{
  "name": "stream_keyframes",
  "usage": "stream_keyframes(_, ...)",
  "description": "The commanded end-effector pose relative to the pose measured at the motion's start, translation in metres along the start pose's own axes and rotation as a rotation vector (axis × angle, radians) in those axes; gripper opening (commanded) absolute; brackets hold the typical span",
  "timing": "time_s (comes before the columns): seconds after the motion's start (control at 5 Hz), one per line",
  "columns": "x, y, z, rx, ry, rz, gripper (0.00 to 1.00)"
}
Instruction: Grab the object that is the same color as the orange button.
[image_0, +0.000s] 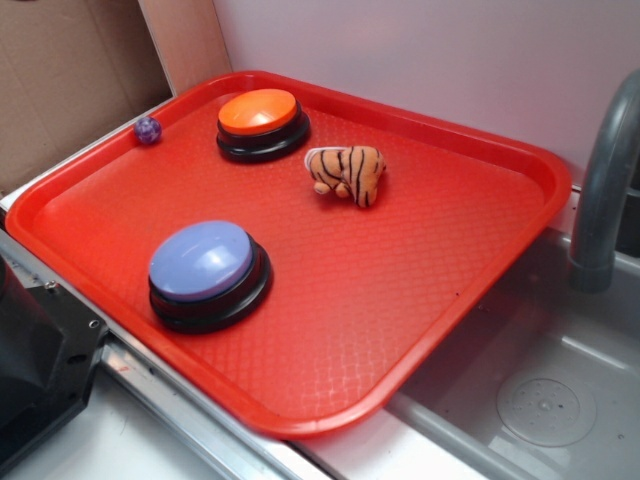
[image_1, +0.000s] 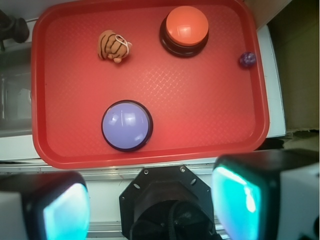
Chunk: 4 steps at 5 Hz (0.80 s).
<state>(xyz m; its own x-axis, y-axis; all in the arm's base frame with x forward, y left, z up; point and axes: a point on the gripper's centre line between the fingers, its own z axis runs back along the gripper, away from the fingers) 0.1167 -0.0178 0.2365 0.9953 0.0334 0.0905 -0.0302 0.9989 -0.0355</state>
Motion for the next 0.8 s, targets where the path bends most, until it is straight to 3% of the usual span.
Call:
stream_keyframes(0.0,0.0,0.0,0.0,0.0,0.0,0.0,1.0)
stream_keyframes(0.2,0.046,0.011,-0.047,0.013,0.013,-0.173,1.0)
stream_keyframes(0.4,0.097,-0.014,-0.069,-0.081,-0.163,-0.422,1.0)
stream_keyframes(0.6,0.133,-0.036,-0.098,-0.081,-0.202,-0.518,1.0)
